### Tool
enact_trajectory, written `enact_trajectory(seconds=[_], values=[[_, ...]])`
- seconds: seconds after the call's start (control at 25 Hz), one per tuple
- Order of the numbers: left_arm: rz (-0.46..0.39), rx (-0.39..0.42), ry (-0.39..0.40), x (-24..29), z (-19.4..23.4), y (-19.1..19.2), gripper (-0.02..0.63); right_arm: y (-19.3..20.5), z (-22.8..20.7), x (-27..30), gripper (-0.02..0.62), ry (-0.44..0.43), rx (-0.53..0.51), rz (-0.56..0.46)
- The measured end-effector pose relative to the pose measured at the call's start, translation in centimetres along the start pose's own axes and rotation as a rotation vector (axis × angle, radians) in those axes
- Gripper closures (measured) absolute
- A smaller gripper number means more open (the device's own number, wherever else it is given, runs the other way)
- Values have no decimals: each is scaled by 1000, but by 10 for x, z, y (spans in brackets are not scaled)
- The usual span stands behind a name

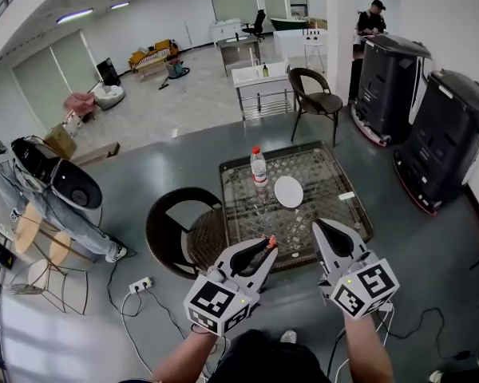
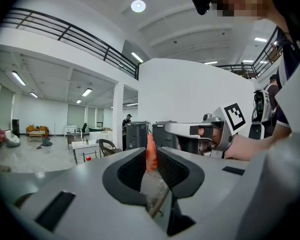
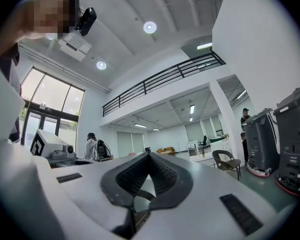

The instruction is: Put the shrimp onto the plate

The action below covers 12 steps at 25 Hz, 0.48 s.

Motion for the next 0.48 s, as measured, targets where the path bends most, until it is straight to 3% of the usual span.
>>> enact_trajectory(seconds=[0.48], values=[[70, -15, 4, 76, 52, 20, 537, 47, -56, 47, 591, 13, 28, 80]])
Point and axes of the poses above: the fingertips, and each gripper's own axes: x forward along the fingers, z to its left, y out of its underside, the point moved 1 cm from there along -x, backward along the fingers, and after that the axes turned 6 degrees about -x, right-handed, at the moved point
